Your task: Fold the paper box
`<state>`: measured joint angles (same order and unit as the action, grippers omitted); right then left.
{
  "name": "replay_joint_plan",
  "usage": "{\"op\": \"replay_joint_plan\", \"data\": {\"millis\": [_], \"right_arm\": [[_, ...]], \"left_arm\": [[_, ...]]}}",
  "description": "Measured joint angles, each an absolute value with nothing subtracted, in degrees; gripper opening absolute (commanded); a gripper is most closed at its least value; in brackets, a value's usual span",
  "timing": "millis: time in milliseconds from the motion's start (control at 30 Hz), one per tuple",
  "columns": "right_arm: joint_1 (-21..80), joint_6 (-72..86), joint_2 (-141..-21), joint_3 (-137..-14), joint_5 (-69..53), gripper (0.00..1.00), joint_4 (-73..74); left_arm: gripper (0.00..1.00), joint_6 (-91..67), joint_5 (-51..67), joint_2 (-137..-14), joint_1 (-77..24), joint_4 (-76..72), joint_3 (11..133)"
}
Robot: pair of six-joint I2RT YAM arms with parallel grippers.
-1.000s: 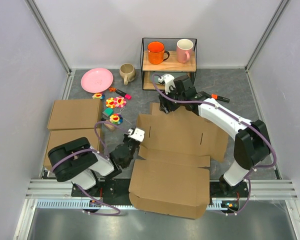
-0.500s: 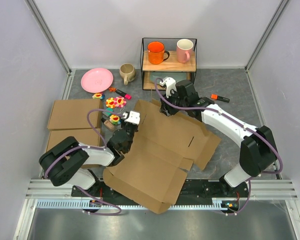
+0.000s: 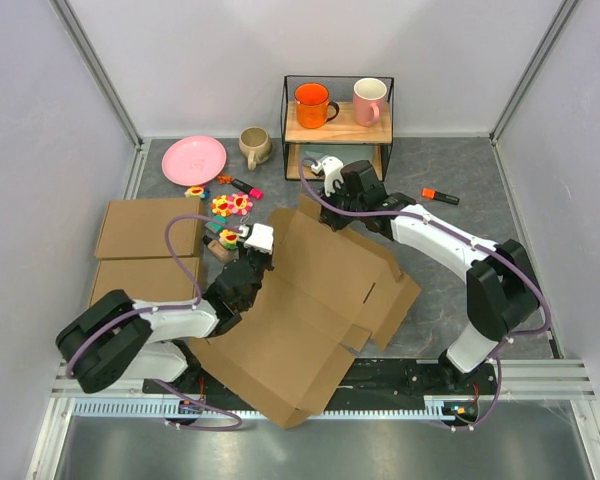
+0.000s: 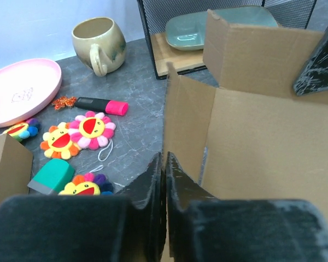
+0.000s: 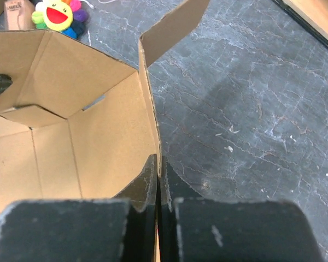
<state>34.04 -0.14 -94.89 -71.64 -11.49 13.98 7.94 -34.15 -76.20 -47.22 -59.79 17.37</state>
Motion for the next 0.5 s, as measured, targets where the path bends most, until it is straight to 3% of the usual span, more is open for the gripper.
{"op": "replay_joint_plan", "data": {"millis": [33, 67, 200, 267, 367, 500], "right_arm": [[34.15, -0.38, -95.07, -71.64, -11.46, 0.00, 14.15], [34.35, -0.73, -95.11, -71.64, -11.42, 0.00, 14.15], [34.74, -3.18, -95.11, -72.20, -11.35, 0.00, 14.63], [34.63, -4.78, -95.11, -73.12, -11.84, 0.00, 15.35], [34.59, -6.70, -95.04, -74.56, -12.67, 0.00, 16.03], [34.54, -9.02, -93.27, -75.13, -15.31, 0.00, 17.98]], "left_arm": [[0.27, 7.07, -33.98, -74.78, -47.24, -57.21, 17.69], [0.48, 6.07, -33.89, -72.84, -47.24, -53.34, 18.48], [0.67, 4.03, -33.95, -64.79, -47.18, -40.51, 22.46], [0.73, 3.86, -33.36, -59.53, -46.61, -35.83, 24.56], [0.75, 2.37, -30.44, -51.75, -43.29, -30.89, 26.68], [0.78, -1.76, -19.22, -49.25, -32.10, -26.44, 32.23]]}}
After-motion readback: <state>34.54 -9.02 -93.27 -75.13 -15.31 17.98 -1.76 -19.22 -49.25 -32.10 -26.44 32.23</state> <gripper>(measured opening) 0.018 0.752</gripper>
